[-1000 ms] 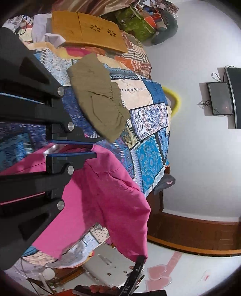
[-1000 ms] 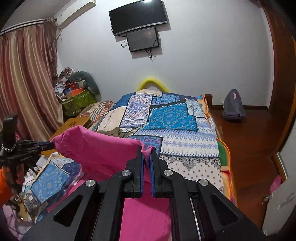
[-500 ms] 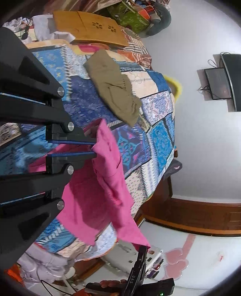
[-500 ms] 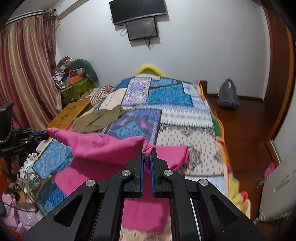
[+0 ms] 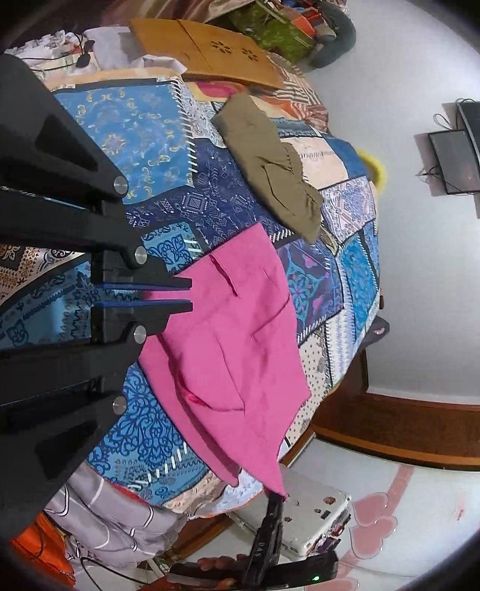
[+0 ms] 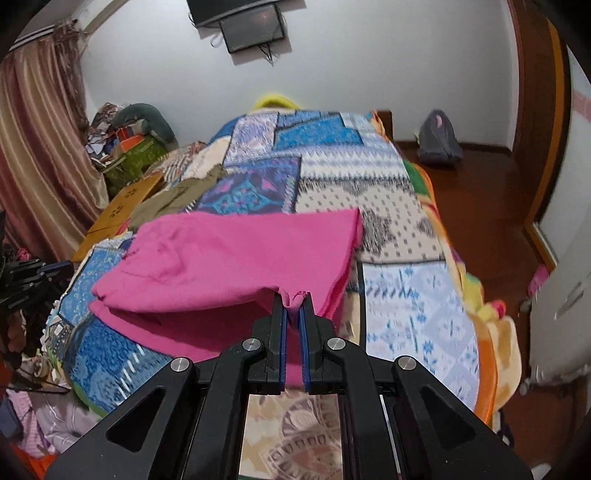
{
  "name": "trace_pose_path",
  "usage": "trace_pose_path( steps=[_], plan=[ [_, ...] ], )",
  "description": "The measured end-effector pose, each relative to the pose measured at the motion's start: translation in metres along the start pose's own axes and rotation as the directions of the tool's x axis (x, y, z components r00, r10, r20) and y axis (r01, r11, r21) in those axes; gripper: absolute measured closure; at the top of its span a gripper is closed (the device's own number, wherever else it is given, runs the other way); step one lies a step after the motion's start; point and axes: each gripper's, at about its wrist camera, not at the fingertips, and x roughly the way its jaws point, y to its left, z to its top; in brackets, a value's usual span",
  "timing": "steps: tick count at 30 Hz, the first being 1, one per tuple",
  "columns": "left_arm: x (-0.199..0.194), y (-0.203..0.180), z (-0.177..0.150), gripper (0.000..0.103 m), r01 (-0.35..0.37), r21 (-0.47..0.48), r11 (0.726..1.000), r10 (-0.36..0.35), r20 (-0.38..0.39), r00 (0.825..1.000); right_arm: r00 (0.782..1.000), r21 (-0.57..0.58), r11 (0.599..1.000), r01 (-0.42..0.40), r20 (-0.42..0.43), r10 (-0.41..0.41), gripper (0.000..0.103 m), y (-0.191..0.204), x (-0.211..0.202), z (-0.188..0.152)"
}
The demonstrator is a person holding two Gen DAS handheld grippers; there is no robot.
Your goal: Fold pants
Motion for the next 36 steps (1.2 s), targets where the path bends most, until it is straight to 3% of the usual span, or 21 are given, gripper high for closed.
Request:
trace_pose_path(
  steps=[7,11,12,13,15,17,22,27,30,31,33,36],
  plan=[
    [0.015,-0.005,0.003,0.097,0.011,-0.001,1.000,-0.011,-0.035,0.999,0.992,-0.048,0.995,0.090,-0.082,-0.093,0.091,0.003,0.004,-0.022],
    [0.021,-0.005,0.000,0.082,0.010,-0.009,1.000,-0.011,-0.051,0.999,0.988,-0.043,0.989,0.139,-0.067,-0.142,0.066,-0.004,-0.009,-0.023],
    [0.022,-0.004,-0.001,0.072,0.007,-0.017,1.000,-0.008,-0.052,0.999,0.988,-0.036,0.989,0.142,-0.059,-0.144,0.060,-0.005,-0.013,-0.022],
    [0.022,-0.002,-0.002,0.062,0.000,-0.027,1.000,-0.001,-0.054,0.999,0.988,-0.027,0.990,0.142,-0.052,-0.143,0.057,-0.006,-0.017,-0.020],
    [0.022,0.003,-0.003,0.058,-0.013,-0.046,0.999,0.011,-0.051,0.999,0.991,-0.009,0.991,0.133,-0.034,-0.133,0.054,-0.007,-0.025,-0.014],
    [0.023,0.007,-0.002,0.058,-0.016,-0.060,0.998,0.012,-0.057,0.998,0.994,0.009,0.994,0.113,-0.011,-0.113,0.053,-0.005,-0.031,-0.006],
    [0.030,0.009,0.003,0.058,0.022,-0.096,0.995,-0.028,-0.065,0.997,0.998,0.051,0.999,-0.003,0.069,0.000,0.034,0.013,-0.033,0.013],
    [0.036,-0.011,0.016,0.058,0.053,-0.061,0.997,-0.056,-0.048,0.997,0.997,0.022,0.998,-0.060,0.053,0.059,0.034,0.038,0.005,0.023],
    [0.044,-0.022,0.018,0.058,0.069,-0.060,0.996,-0.072,-0.059,0.996,0.998,-0.008,0.998,-0.069,-0.001,0.069,0.035,0.052,0.032,0.021],
    [0.048,-0.026,0.017,0.058,0.074,-0.060,0.995,-0.079,-0.075,0.994,0.997,-0.006,0.997,-0.075,-0.023,0.075,0.036,0.054,0.040,0.017],
    [0.058,-0.031,0.010,0.058,0.078,-0.061,0.995,-0.084,-0.110,0.990,0.992,-0.001,0.995,-0.099,-0.074,0.099,0.051,0.054,0.052,0.010],
    [0.062,-0.032,-0.002,0.057,0.079,-0.076,0.994,-0.087,-0.113,0.990,0.985,-0.020,0.995,-0.096,-0.146,0.092,0.053,0.053,0.066,-0.009]
  ],
)
